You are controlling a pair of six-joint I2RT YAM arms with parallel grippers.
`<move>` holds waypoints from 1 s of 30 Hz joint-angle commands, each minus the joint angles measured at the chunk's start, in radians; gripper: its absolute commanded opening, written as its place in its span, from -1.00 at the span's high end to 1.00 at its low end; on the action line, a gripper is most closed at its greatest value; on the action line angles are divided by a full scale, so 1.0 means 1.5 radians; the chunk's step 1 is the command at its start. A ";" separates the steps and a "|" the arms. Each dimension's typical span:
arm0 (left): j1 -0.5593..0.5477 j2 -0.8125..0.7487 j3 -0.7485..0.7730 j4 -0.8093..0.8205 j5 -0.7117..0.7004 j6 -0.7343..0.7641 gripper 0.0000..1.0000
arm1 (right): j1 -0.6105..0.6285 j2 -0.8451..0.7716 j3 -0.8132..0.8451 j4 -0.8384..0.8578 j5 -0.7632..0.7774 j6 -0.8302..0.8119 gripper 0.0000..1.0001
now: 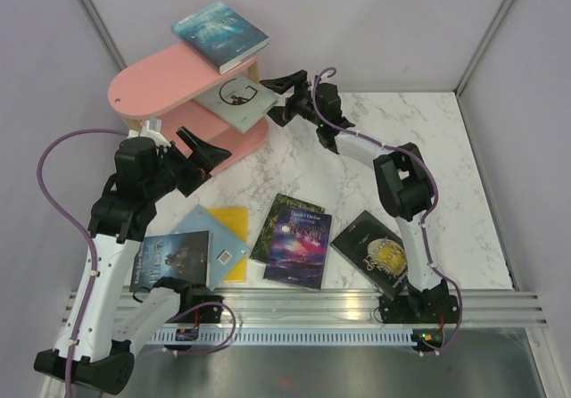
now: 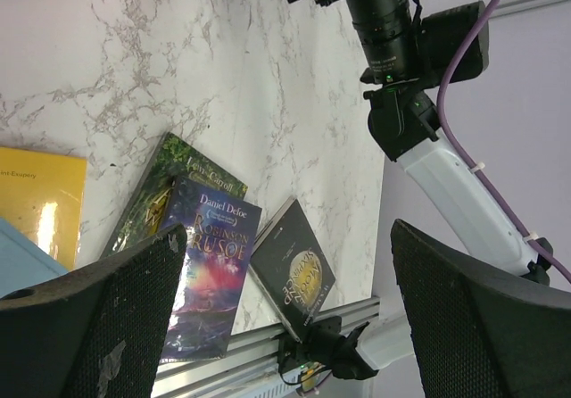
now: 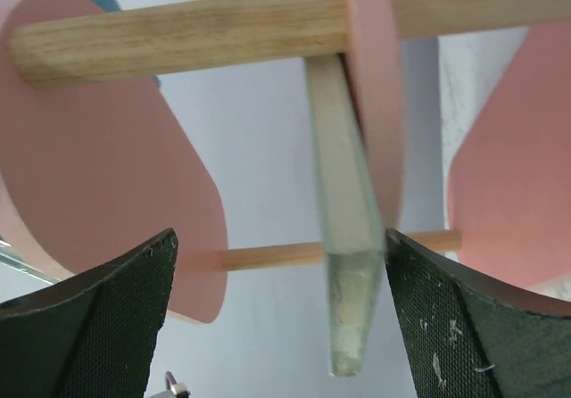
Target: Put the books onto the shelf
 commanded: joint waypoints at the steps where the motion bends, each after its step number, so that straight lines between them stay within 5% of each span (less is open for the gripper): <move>1: 0.005 -0.006 0.006 0.000 -0.011 0.025 -0.92 | -0.003 -0.046 -0.071 -0.003 -0.014 -0.018 -0.96; 12: 0.005 -0.013 -0.003 -0.001 -0.011 0.025 -0.92 | -0.005 -0.159 -0.201 -0.052 -0.031 -0.094 -0.96; 17: 0.005 -0.016 -0.052 -0.015 0.088 0.101 -0.93 | -0.019 -0.318 -0.308 -0.093 0.011 -0.198 -0.96; 24: 0.002 0.001 -0.155 0.035 0.163 0.112 -0.95 | -0.035 -0.585 -0.482 -0.411 0.097 -0.396 -0.96; 30: -0.028 0.074 -0.274 0.138 0.238 0.133 -0.94 | -0.033 -0.773 -0.714 -0.564 0.129 -0.409 -0.96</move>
